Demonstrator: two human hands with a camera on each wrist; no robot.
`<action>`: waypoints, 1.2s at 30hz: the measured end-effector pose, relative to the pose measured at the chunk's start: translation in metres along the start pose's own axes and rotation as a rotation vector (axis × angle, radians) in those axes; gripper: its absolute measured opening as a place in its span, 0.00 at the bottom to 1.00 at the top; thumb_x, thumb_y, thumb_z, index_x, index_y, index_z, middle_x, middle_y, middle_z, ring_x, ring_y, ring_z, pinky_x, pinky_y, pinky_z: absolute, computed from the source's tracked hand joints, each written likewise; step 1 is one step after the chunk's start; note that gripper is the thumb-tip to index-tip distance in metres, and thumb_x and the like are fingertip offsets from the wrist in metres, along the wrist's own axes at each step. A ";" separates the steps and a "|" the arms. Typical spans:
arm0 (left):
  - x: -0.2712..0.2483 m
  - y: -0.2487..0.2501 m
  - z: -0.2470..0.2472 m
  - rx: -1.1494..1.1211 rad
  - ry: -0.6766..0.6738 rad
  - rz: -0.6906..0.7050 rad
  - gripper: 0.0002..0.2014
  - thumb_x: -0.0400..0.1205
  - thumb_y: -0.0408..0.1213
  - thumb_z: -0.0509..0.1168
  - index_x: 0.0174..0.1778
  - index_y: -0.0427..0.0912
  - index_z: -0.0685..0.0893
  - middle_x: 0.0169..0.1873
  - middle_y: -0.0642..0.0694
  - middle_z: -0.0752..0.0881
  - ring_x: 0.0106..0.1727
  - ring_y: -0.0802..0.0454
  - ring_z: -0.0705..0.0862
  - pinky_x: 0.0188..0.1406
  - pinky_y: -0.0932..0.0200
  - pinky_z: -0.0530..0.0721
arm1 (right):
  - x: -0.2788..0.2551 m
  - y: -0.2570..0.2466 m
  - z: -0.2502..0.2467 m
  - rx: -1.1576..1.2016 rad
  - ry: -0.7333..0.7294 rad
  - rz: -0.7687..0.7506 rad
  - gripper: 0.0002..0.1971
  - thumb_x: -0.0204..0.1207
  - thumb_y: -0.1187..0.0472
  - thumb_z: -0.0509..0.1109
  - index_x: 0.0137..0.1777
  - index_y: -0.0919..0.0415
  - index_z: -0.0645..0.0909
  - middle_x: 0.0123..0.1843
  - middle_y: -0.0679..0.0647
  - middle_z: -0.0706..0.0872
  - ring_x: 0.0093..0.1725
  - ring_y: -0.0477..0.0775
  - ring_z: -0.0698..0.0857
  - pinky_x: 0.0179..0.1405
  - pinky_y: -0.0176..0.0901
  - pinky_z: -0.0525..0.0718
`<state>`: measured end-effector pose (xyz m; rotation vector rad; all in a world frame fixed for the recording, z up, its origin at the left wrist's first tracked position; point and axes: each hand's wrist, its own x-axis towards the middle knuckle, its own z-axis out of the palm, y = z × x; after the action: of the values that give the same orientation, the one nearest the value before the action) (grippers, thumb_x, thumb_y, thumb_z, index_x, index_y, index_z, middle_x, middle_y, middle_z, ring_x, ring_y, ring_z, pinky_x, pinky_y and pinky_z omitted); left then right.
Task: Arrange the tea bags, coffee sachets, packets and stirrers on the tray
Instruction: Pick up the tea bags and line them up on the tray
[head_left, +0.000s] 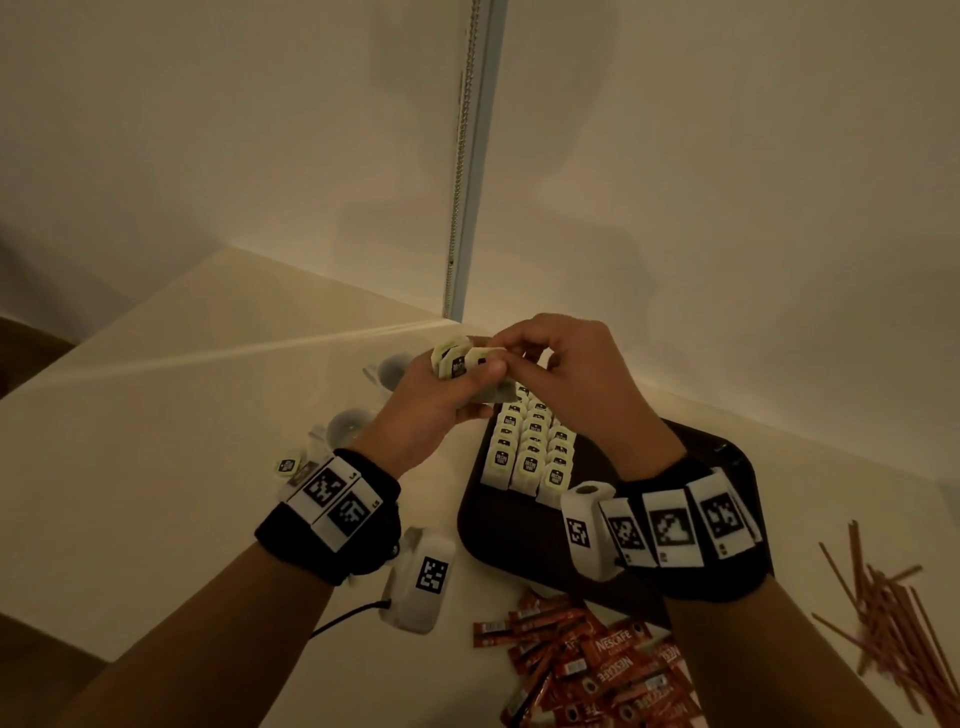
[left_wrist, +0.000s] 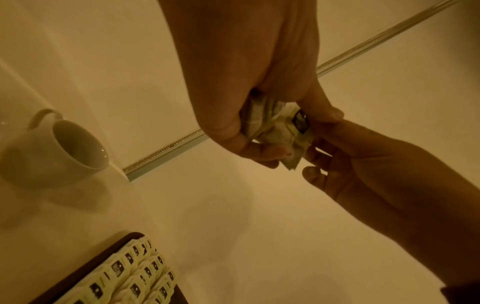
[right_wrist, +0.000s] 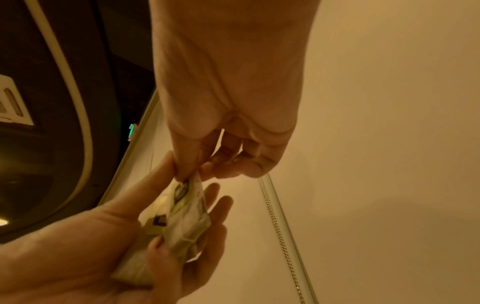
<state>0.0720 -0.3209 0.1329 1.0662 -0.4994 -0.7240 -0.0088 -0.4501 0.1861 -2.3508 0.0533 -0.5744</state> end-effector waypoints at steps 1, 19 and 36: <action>0.000 0.000 0.000 0.010 -0.007 0.022 0.19 0.66 0.46 0.77 0.49 0.44 0.82 0.35 0.52 0.89 0.40 0.56 0.89 0.30 0.64 0.83 | 0.001 -0.002 -0.001 -0.001 0.003 -0.013 0.06 0.75 0.61 0.73 0.49 0.54 0.89 0.35 0.42 0.84 0.35 0.42 0.81 0.33 0.23 0.73; -0.009 -0.002 0.008 0.085 -0.076 0.028 0.14 0.63 0.35 0.79 0.44 0.47 0.89 0.43 0.35 0.87 0.41 0.42 0.83 0.26 0.63 0.80 | 0.000 -0.003 -0.020 0.037 0.058 0.013 0.04 0.75 0.59 0.74 0.46 0.55 0.89 0.39 0.47 0.88 0.38 0.43 0.82 0.34 0.23 0.73; -0.016 -0.014 -0.011 -0.038 0.077 -0.343 0.11 0.78 0.41 0.66 0.53 0.41 0.79 0.44 0.42 0.88 0.38 0.50 0.87 0.28 0.64 0.80 | -0.015 0.029 -0.011 0.133 0.103 0.121 0.04 0.75 0.65 0.73 0.46 0.57 0.88 0.38 0.44 0.88 0.36 0.40 0.84 0.36 0.31 0.83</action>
<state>0.0645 -0.3063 0.1151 1.1527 -0.2366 -0.9850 -0.0235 -0.4763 0.1686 -2.1714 0.1974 -0.6197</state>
